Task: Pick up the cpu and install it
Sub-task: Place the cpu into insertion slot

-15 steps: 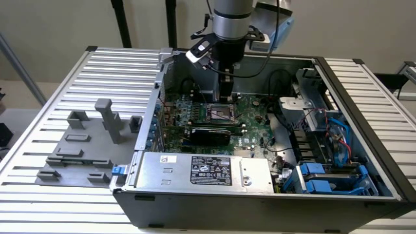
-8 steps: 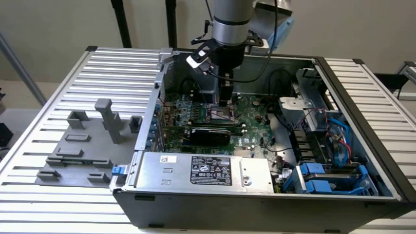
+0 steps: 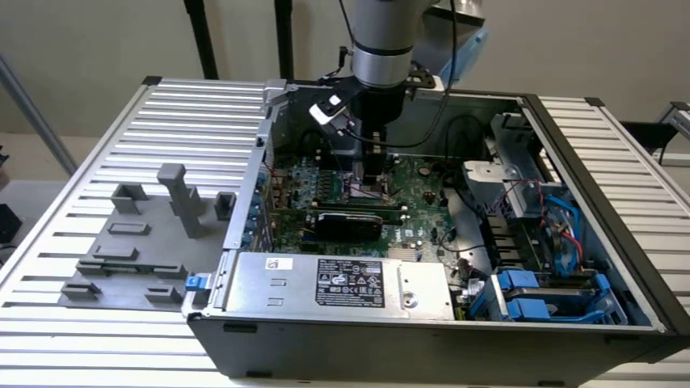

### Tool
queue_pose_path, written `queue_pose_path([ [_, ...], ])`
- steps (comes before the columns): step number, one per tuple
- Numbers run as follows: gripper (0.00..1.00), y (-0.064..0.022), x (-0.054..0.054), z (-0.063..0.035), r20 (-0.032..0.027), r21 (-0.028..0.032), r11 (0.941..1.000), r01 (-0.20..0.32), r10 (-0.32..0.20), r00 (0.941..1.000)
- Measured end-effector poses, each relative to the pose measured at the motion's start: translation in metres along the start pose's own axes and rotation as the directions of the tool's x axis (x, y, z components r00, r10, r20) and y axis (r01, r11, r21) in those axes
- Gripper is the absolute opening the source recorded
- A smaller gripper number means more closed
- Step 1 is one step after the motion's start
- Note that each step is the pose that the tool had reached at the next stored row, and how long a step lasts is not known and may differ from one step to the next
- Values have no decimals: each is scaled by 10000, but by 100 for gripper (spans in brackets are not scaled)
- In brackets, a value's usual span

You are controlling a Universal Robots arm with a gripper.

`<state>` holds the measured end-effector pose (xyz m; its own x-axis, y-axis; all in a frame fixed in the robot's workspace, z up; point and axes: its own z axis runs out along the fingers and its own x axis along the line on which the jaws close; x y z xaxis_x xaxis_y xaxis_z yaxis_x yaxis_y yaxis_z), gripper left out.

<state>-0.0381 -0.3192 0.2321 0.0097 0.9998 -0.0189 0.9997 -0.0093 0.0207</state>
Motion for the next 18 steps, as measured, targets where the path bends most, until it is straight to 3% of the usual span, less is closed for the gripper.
queue_pose_path([
  [12,55,3,10,206,-1,13,10000,8,-8,10000],
  [18,55,2,37,241,1,66,10000,10,-10,10000],
])
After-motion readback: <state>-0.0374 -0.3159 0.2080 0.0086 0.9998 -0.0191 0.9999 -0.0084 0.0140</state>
